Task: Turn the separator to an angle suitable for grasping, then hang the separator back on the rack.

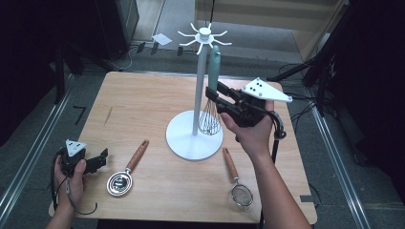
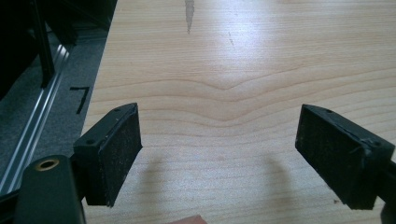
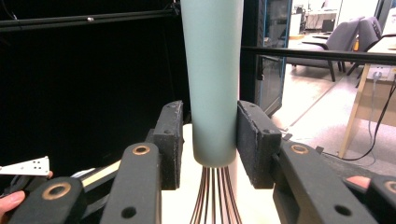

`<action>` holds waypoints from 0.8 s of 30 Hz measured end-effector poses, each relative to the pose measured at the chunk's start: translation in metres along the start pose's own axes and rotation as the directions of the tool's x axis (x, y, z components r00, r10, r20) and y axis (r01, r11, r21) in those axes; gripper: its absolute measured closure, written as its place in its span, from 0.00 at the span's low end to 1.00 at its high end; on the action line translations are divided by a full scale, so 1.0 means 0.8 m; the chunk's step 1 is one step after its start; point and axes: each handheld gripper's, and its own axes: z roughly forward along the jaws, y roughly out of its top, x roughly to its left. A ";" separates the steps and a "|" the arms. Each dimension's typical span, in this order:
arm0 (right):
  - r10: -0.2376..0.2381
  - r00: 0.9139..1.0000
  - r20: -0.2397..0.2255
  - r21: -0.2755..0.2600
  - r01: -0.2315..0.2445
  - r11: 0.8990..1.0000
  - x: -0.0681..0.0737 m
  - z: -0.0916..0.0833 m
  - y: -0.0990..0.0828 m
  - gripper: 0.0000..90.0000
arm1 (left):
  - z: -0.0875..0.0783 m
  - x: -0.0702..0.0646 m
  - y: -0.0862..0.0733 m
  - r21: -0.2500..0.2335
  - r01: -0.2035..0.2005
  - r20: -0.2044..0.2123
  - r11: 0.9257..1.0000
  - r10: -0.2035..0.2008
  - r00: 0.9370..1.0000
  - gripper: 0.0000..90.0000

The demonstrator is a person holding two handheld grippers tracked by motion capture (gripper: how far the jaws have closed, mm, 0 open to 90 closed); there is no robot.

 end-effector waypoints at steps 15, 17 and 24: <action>-0.008 1.000 0.025 -0.076 0.010 0.997 0.002 -0.013 0.032 0.85 | 0.001 0.000 0.000 0.003 -0.003 0.006 1.000 0.003 1.000 0.17; -0.006 1.000 0.026 -0.077 0.008 0.997 0.002 -0.013 0.034 0.87 | 0.001 0.000 0.000 0.003 -0.004 0.006 1.000 0.004 1.000 0.17; -0.010 0.999 0.045 -0.095 0.014 0.995 0.002 -0.012 0.044 1.00 | 0.001 0.000 0.000 0.004 -0.002 0.008 1.000 0.002 1.000 0.17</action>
